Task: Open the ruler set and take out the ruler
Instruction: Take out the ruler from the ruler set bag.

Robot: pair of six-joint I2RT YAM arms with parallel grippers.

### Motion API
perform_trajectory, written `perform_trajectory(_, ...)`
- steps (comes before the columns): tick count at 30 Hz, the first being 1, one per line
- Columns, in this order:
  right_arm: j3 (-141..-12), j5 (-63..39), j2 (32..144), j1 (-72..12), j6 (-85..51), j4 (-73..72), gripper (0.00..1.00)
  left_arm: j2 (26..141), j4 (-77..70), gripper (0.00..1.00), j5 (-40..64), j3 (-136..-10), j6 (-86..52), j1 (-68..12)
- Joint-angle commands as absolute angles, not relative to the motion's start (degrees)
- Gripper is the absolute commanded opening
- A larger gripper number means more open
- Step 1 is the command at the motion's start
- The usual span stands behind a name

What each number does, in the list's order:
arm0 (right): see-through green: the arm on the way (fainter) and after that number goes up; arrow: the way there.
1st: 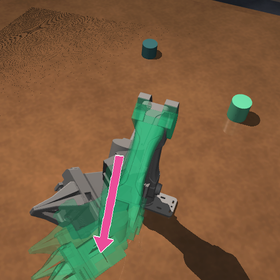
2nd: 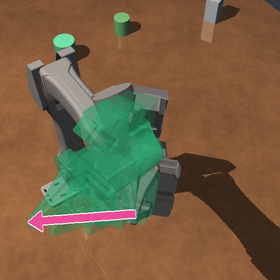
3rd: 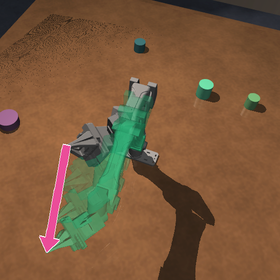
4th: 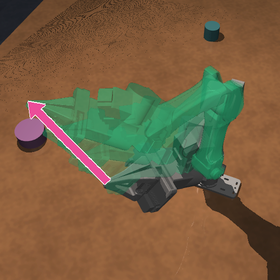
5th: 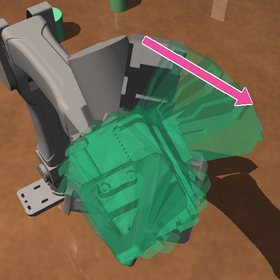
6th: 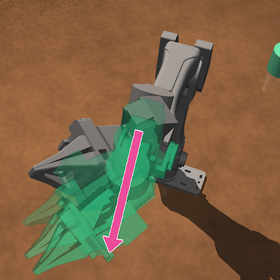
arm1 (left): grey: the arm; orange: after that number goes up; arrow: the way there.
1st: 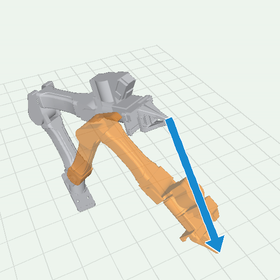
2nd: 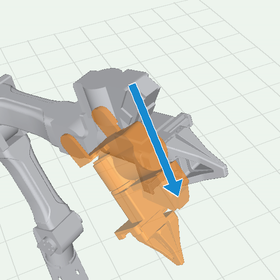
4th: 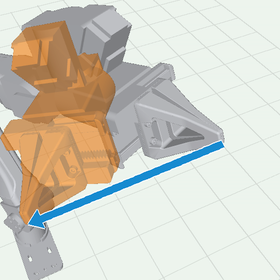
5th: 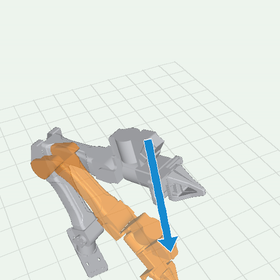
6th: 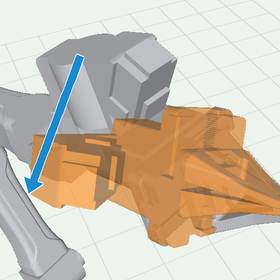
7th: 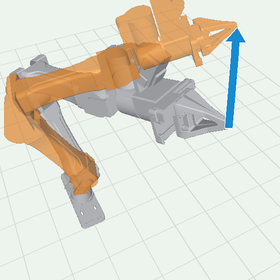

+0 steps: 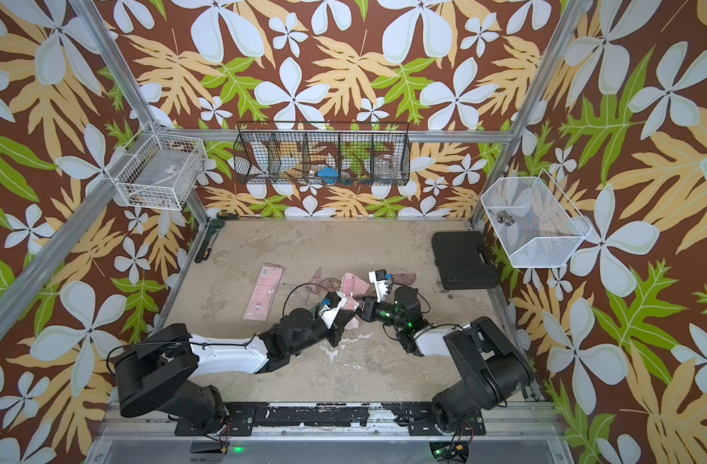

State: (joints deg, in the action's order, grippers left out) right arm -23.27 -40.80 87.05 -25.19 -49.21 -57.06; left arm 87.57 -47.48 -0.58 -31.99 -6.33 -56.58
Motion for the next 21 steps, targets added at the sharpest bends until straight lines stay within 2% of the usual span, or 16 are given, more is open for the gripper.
perform_trajectory(1,-23.38,-41.95,85.70,-25.65,-48.45,-60.36,0.12,87.63,-50.93,0.00,5.70,-32.13,-6.17,-56.77)
perform_trajectory(8,-23.62,-40.28,82.57,-25.13,-46.54,-55.24,0.00,86.78,-49.31,0.00,0.43,-31.69,-5.45,-56.69)
perform_trajectory(16,-24.05,-40.19,78.35,-23.46,-40.83,-46.11,0.00,85.62,-46.70,0.00,-9.51,-31.46,-5.89,-56.60)
perform_trajectory(21,-23.38,-40.24,77.55,-23.44,-39.09,-44.04,0.00,84.94,-46.69,0.00,-10.48,-31.45,-5.45,-56.64)
